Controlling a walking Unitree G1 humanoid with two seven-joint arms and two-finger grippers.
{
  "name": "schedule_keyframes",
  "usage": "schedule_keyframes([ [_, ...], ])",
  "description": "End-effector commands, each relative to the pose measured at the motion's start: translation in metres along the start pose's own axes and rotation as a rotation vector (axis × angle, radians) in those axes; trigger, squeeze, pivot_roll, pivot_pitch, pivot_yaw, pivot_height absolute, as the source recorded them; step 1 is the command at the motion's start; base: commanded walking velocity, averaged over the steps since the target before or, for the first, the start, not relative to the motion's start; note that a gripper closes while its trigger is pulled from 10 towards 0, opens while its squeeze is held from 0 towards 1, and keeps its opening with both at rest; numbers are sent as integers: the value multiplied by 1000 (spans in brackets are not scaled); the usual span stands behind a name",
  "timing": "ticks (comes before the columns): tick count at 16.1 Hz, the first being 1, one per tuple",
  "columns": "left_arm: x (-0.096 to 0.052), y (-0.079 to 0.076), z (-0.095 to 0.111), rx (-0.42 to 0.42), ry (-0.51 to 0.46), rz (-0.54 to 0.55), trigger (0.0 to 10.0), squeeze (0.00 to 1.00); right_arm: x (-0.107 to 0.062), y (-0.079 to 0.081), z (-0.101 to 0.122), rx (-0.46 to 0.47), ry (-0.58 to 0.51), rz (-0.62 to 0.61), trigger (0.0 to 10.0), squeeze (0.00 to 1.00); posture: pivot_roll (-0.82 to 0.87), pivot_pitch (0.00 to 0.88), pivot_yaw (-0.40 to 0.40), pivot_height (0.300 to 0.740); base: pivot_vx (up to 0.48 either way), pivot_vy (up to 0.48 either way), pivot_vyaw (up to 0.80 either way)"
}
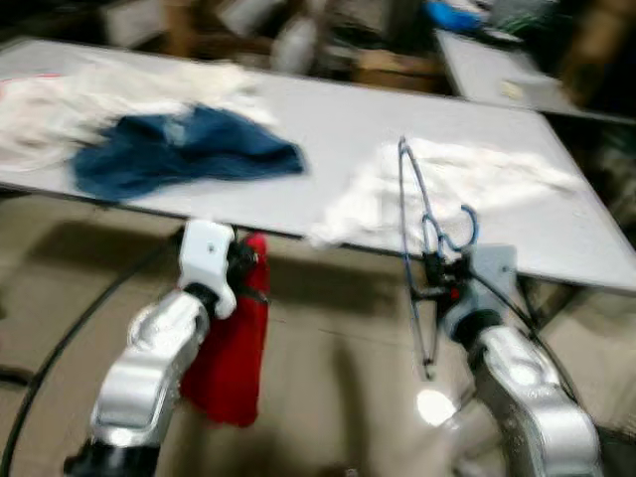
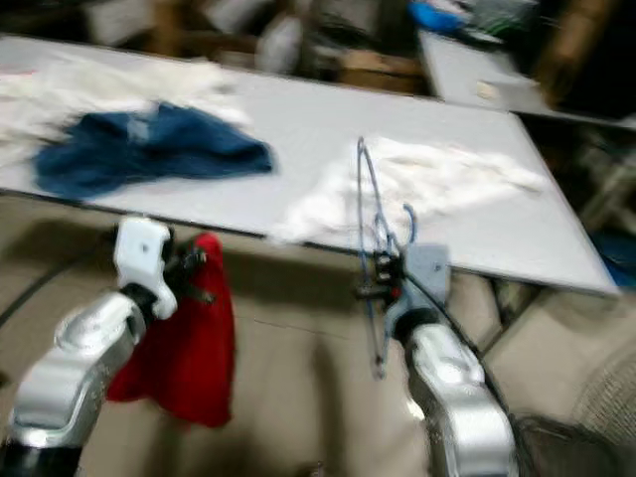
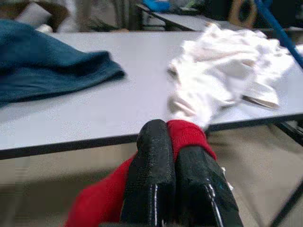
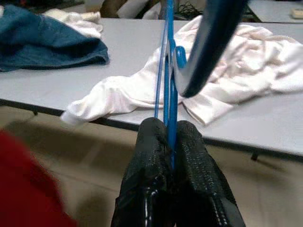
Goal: Hang hanger
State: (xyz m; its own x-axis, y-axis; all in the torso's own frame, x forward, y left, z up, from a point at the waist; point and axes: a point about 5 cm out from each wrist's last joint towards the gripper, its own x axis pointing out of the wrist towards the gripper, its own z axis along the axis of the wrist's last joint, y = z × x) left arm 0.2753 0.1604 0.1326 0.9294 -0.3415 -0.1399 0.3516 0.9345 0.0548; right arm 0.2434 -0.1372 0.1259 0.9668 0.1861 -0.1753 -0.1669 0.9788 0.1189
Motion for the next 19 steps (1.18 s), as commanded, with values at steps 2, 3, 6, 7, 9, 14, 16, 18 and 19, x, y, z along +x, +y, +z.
schedule_keyframes([
  [2,3,4,4,19,-22,31,10000,0,1,-6,5,-15,-27,-24,10000,0,-122,0,-44,740,0,480,-800],
  [3,4,4,6,45,-32,36,10000,0,1,-7,5,-18,-27,-24,10000,0,-123,0,-46,740,0,0,-800],
  [6,5,1,5,82,-15,28,10000,0,3,-8,6,-29,-34,-18,10000,0,-124,0,-48,740,0,-400,-800],
  [7,6,0,4,51,-25,30,10000,0,4,-9,7,-44,-36,-9,10000,0,-125,0,-50,740,0,-431,-800],
  [9,7,1,6,27,-42,41,10000,0,6,-11,8,-79,-29,14,10000,0,-126,0,-51,740,0,0,-313],
  [14,14,3,23,-30,-128,22,10000,0,4,-16,35,-166,-30,236,10000,0,-133,0,-58,740,0,0,0],
  [16,21,4,38,-32,-177,6,10000,0,-1,-23,46,-256,-25,293,10000,0,-135,0,-66,740,131,0,0],
  [18,26,7,51,-7,-212,-13,10000,0,-9,-27,51,-303,-7,374,10000,0,-134,0,-71,740,270,0,0],
  [19,29,10,59,4,-227,-15,10000,0,-13,-28,53,-326,2,422,10000,0,-134,0,-74,740,274,0,0],
])
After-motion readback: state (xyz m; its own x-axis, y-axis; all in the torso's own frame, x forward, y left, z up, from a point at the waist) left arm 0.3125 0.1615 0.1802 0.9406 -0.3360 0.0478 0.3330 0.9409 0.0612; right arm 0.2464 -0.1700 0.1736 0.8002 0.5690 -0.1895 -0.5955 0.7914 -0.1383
